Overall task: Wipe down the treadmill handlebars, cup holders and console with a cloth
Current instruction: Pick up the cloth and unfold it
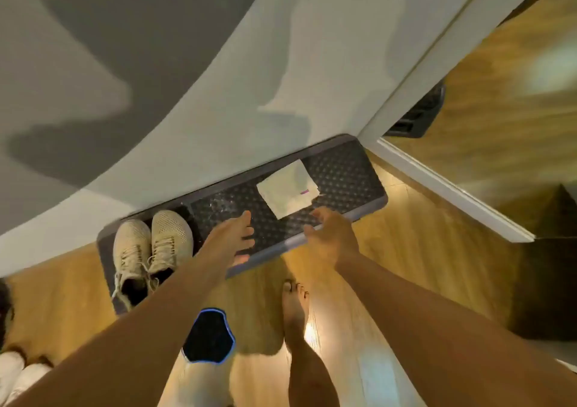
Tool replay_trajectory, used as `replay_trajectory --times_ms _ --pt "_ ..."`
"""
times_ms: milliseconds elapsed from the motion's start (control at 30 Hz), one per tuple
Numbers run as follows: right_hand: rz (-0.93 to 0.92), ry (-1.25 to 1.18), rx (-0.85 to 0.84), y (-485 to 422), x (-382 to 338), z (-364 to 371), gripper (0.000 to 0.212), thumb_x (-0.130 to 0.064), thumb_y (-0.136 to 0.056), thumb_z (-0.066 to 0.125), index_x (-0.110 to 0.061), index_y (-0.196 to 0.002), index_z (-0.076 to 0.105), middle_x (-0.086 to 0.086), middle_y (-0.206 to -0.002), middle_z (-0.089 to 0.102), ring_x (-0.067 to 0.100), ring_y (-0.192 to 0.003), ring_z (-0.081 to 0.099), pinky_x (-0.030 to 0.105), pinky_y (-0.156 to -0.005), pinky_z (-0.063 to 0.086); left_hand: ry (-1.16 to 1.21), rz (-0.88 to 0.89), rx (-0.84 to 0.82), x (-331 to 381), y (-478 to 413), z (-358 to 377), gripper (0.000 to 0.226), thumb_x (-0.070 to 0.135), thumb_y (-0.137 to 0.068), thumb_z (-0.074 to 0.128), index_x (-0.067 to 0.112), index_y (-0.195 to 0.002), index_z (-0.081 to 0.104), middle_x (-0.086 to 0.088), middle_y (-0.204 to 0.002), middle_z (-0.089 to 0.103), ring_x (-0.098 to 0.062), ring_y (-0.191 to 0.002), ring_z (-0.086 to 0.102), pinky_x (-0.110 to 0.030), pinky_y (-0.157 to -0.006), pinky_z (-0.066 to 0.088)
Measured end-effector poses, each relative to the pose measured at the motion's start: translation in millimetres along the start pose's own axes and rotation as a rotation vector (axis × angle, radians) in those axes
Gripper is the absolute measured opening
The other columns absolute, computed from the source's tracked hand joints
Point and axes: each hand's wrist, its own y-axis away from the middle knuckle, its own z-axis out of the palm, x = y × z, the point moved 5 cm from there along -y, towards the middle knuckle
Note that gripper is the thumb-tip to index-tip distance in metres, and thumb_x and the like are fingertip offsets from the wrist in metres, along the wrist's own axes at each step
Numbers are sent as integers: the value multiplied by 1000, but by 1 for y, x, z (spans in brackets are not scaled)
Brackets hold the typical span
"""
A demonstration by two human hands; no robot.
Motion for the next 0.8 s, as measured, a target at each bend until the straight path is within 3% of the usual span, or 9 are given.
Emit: replay_trajectory --times_ms 133,233,267,367,433,600,733,800 --pt "133 -58 -41 -116 50 37 30 -23 -91 57 -16 -121 57 2 -111 63 23 -106 58 29 -83 41 24 -69 23 -10 -124 35 40 36 -101 51 11 -132 52 -5 -132 58 -22 -115 59 -40 -97 49" --pt "169 -42 -73 -180 86 69 7 -26 -90 56 -23 -97 55 -7 -84 54 20 -90 52 27 -73 35 51 -131 31 -32 -196 56 39 30 -101 53 10 -135 50 -4 -127 56 -22 -117 57 -40 -98 50" --pt "181 -54 -61 -197 99 80 11 -26 -90 56 -23 -100 55 -8 -83 53 19 -87 51 27 -71 34 54 -144 48 -39 -221 61 39 29 -101 54 11 -135 50 -4 -124 55 -22 -118 56 -40 -98 50" --pt "185 -189 -1 -237 119 99 47 -27 -91 59 -20 -135 45 -6 -103 52 16 -86 53 26 -64 39 57 -155 112 -52 -277 67 28 29 -97 60 19 -123 54 -2 -120 56 -18 -112 57 -36 -85 54" --pt "145 -200 10 -254 119 112 51 -30 -91 62 -19 -136 43 -3 -110 52 18 -91 55 24 -65 40 87 -148 134 -56 -305 68 21 28 -97 61 21 -116 57 -1 -116 61 -18 -108 60 -33 -78 53" --pt "99 -93 90 -276 118 142 39 -38 -83 70 -20 -112 51 6 -122 46 26 -102 56 33 -86 47 124 -142 150 -55 -345 78 35 29 -90 68 22 -124 59 -2 -113 66 -18 -102 65 -29 -68 55" --pt "169 -187 -51 -275 111 150 22 -16 -82 67 -21 -96 50 -4 -97 53 19 -89 53 22 -63 41 175 -140 115 -53 -336 96 33 21 -88 70 17 -120 61 -6 -110 69 -18 -95 69 -29 -70 59" --pt "232 -329 -51 -259 114 146 18 -19 -78 67 -21 -86 51 -7 -82 53 17 -82 54 25 -64 43 197 -141 108 -59 -313 96 26 19 -87 69 17 -112 64 -6 -109 70 -17 -91 69 -27 -71 57"
